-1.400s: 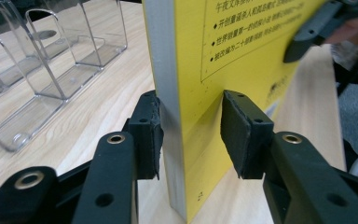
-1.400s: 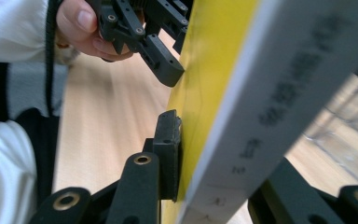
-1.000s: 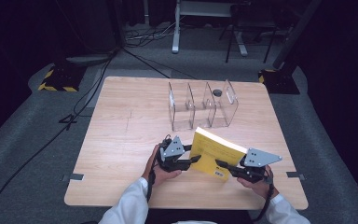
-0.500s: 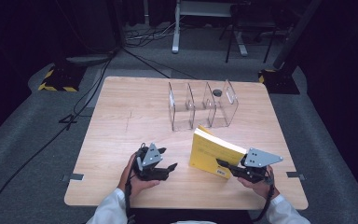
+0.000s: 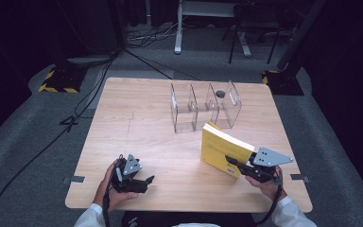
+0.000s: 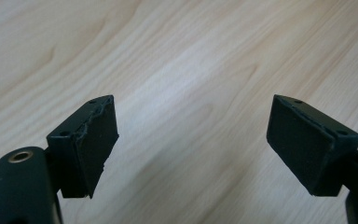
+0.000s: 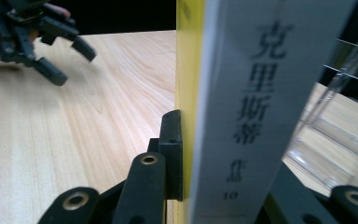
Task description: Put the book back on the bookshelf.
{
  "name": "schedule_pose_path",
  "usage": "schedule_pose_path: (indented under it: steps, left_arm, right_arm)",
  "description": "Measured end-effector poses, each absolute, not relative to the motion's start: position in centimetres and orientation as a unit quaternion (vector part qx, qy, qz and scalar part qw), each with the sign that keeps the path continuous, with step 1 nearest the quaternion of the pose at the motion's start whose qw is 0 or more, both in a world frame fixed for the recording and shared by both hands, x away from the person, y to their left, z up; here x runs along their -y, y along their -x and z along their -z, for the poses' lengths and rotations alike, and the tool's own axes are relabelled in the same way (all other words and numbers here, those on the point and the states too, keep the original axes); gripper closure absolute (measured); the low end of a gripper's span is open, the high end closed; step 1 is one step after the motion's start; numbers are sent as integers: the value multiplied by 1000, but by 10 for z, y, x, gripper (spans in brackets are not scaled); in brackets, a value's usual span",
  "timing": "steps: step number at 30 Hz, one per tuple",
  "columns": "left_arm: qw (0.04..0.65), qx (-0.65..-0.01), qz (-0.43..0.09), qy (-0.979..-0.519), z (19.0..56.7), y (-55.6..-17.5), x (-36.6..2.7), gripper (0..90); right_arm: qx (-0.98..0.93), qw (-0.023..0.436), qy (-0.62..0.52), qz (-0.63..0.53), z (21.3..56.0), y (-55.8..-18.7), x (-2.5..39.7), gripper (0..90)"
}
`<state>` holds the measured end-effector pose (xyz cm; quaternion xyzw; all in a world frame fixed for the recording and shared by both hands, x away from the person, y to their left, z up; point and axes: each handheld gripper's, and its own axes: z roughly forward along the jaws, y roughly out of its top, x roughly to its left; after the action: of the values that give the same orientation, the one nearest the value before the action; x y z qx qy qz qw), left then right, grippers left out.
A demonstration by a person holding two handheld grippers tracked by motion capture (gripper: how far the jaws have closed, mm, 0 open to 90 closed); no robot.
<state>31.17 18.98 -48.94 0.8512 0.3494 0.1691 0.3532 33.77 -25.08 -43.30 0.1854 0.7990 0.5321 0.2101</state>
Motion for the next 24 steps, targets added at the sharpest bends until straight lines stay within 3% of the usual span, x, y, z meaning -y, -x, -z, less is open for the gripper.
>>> schedule_pose_path:
  steps: [7, 24]
  left_arm:
    - [337, -392, -160, -841, 498, -311, -210, 168]
    - [338, -405, -157, -835, 505, -312, -220, 155]
  right_arm:
    - [-785, 235, -212, -532, 429, -342, 263, 761]
    - [-749, 293, -258, -536, 411, -350, 289, 761]
